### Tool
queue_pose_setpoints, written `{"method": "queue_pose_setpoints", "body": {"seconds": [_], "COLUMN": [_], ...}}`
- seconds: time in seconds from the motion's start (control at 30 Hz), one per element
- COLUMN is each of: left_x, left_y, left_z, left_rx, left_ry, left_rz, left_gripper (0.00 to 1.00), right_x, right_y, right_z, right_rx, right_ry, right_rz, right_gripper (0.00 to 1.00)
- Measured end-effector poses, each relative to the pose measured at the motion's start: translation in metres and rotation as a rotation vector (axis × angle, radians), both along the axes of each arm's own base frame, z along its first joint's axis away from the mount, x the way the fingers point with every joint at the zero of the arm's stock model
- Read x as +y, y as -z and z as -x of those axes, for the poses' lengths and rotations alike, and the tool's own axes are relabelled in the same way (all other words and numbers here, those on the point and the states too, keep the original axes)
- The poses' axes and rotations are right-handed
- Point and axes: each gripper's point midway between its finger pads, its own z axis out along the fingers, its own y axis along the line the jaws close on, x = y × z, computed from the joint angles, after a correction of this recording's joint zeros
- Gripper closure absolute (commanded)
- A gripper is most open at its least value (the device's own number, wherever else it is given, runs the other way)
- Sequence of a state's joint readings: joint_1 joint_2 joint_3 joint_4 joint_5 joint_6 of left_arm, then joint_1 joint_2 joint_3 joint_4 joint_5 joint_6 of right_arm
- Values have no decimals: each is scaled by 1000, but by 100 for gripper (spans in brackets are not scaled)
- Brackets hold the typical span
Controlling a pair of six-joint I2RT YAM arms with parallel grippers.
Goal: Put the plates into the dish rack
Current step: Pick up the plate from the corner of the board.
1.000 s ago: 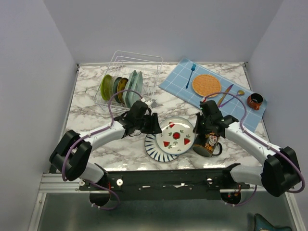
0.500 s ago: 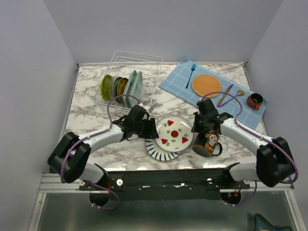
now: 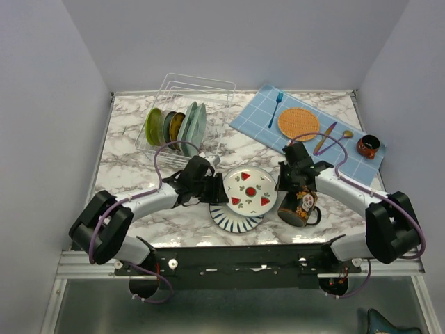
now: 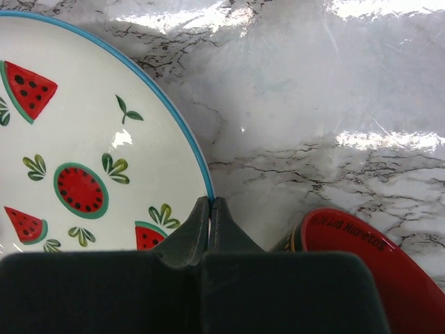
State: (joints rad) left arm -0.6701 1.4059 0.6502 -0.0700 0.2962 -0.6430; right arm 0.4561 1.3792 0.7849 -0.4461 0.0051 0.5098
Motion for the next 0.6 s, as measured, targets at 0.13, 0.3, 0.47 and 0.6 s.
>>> {"method": "queue_pose_setpoints", "body": {"seconds": [0.13,0.3,0.47,0.6], "left_x": [-3,-7,-15,-22], "left_y": [1,4,5,6], "left_z": [-2,-5,-6,-8], "left_rx": [-6,-9,-2,5], "left_ry": [-15,-37,-49,-56], "left_rz": [24,63,105,139], "left_gripper": [45,45,45,45], "right_x": [5,8,8,8], "right_y": [2,1,1,1], "right_z": [-1,-1,0,0], "right_rx": [13,19,21,23], "right_ry": [-5,-6,-8,-8], "right_rz": [-19,-35,-39,-43], "right_gripper": [99,100,100,100]}}
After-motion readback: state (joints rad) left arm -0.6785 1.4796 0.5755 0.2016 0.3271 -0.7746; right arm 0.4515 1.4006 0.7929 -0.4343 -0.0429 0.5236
